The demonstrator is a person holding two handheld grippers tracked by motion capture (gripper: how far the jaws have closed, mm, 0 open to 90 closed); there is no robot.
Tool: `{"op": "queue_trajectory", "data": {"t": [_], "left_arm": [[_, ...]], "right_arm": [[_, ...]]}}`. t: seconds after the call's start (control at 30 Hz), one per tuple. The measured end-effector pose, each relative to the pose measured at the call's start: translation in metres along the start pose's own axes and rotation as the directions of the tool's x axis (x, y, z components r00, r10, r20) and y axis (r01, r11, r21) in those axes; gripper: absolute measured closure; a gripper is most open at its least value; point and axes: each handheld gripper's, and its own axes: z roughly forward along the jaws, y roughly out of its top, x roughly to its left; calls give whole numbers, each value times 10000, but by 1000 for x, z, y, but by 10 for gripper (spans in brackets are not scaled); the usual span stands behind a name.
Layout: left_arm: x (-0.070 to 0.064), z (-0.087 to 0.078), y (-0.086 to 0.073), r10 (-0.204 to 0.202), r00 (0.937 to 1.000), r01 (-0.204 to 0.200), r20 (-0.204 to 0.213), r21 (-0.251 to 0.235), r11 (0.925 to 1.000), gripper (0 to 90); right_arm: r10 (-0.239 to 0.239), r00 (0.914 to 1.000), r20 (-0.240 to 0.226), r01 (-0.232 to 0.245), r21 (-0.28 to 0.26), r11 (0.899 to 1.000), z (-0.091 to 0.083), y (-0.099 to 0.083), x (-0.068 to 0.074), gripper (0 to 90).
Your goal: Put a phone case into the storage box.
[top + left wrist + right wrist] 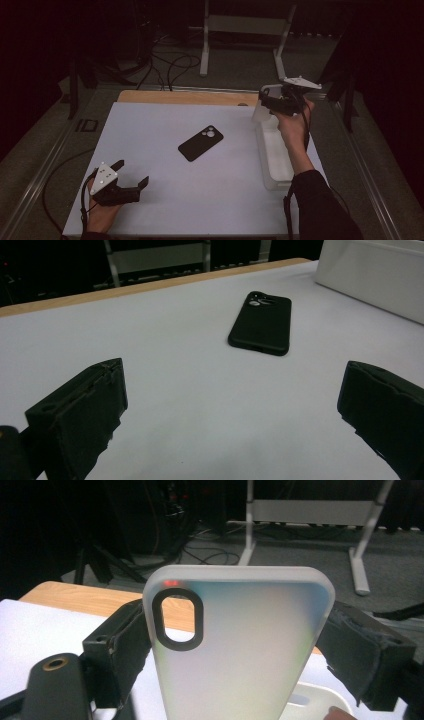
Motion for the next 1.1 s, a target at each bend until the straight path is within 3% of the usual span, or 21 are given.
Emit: {"op": "queue_trajectory", "data": {"t": [0.13,0.47,0.63,1.1], "left_arm": [[0,0,0,16,10000,-16,-2,15,10000,2],[0,0,0,15,10000,-15,1,2,10000,2],[0,0,0,26,10000,-26,-3,-9,10000,2],[-1,0,0,46,10000,-46,18,-5,10000,2]], "right_arm": [[36,9999,102,-37,51,10000,1,0,-3,168],[127,9947,1020,-149,209,9997,12,-3,-18,168],[266,9921,1230,-293,205,9994,13,-3,-22,168],[278,9835,1789,-432,827,9956,29,-16,-30,167]]}}
